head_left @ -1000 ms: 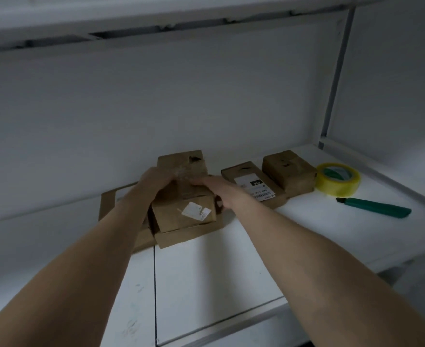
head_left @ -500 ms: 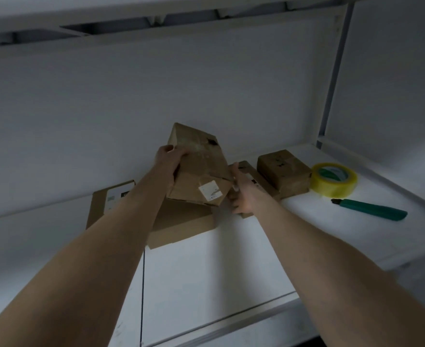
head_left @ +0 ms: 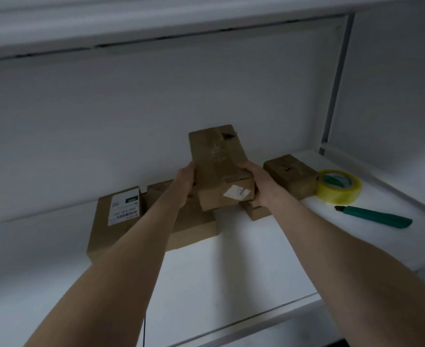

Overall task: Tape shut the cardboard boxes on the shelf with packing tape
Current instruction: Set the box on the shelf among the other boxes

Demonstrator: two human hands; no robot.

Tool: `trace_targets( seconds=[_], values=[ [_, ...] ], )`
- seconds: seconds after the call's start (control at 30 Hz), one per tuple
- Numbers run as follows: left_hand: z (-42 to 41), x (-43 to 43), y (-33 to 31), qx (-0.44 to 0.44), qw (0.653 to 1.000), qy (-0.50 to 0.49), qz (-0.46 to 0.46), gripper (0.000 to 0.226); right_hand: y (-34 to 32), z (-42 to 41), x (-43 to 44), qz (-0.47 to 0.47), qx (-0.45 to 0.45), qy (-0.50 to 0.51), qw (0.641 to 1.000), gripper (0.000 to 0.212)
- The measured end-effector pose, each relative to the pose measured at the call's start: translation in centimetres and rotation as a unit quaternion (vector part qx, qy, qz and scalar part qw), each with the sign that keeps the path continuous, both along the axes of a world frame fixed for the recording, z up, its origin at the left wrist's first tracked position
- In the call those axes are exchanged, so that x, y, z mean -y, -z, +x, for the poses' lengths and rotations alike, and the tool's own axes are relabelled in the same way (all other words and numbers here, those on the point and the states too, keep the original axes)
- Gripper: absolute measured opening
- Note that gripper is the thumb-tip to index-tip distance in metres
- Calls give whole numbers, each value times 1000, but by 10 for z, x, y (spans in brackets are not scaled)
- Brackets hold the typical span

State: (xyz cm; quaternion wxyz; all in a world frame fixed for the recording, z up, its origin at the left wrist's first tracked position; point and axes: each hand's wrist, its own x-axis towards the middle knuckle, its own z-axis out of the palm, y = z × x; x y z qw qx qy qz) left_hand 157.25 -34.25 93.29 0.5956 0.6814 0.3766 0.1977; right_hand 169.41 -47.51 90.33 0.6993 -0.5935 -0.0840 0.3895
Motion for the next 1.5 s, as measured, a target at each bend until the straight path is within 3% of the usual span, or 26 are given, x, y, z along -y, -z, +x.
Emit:
trace_targets(
  seconds=[0.07,0.1,0.2,0.23,0.33,0.47,0.6,0.67,0.87,1.0,1.07,1.2,1.5],
  values=[
    [1,0,16,-108,984,62,127,34,-1,3,5,-60,86,33,994,46],
    [0,1,22,-178,957,118,194,34,-1,4,6,-80,118,40,989,48],
    [-16,6,35,-360,840,296,276,28,6,3,10,-151,169,34,973,53],
    [-21,6,37,-384,809,326,302,38,8,1,10,-168,165,36,971,53],
    [-33,-2,42,-395,779,329,360,68,11,-7,7,-172,115,42,977,47],
    [-44,-15,37,-414,765,326,370,69,12,-22,-4,-174,87,33,980,32],
    [-57,-33,36,-417,769,314,369,73,14,-31,-21,-205,115,25,972,41],
    [-64,-42,38,-415,782,294,360,72,14,-37,-28,-247,186,28,951,39],
    [-85,-60,42,-338,848,222,343,60,13,-49,-40,-414,398,-6,818,30],
    [-100,-69,47,-350,833,192,382,46,14,-63,-47,-551,445,-62,704,42],
    [-107,-75,49,-361,832,180,382,40,15,-76,-57,-549,495,-56,672,49],
    [-116,-84,47,-370,832,155,384,31,13,-101,-91,-416,593,-67,686,41],
    [-156,-114,36,-340,852,6,397,48,15,-155,-144,-272,570,-133,764,53]
  ],
)
